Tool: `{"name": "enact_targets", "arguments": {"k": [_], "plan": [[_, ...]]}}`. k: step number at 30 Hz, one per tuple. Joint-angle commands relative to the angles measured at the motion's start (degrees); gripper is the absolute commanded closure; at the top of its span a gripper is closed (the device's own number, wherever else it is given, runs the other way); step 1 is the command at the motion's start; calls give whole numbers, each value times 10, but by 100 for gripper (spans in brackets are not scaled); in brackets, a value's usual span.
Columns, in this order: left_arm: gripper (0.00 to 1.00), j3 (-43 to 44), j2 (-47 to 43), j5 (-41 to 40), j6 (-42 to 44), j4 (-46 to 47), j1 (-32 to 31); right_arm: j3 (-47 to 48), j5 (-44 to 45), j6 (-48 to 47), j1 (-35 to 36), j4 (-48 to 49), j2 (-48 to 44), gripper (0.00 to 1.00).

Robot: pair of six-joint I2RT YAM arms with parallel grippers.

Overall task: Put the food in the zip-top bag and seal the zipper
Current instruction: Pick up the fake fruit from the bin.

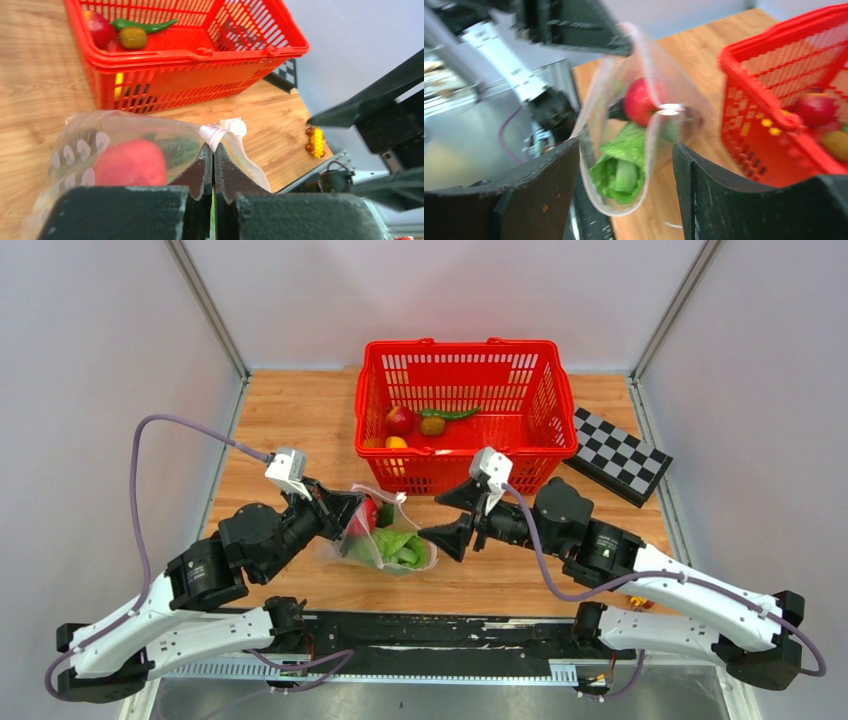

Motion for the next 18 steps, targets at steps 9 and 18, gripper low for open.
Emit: {"name": "enact_targets", "arguments": {"k": [9, 18], "plan": [[100, 61, -16, -108, -14, -84, 0, 176, 219, 18, -159, -129, 146, 31], [100, 110, -32, -129, 10, -160, 0, 385, 57, 0, -300, -232, 382, 18]]}}
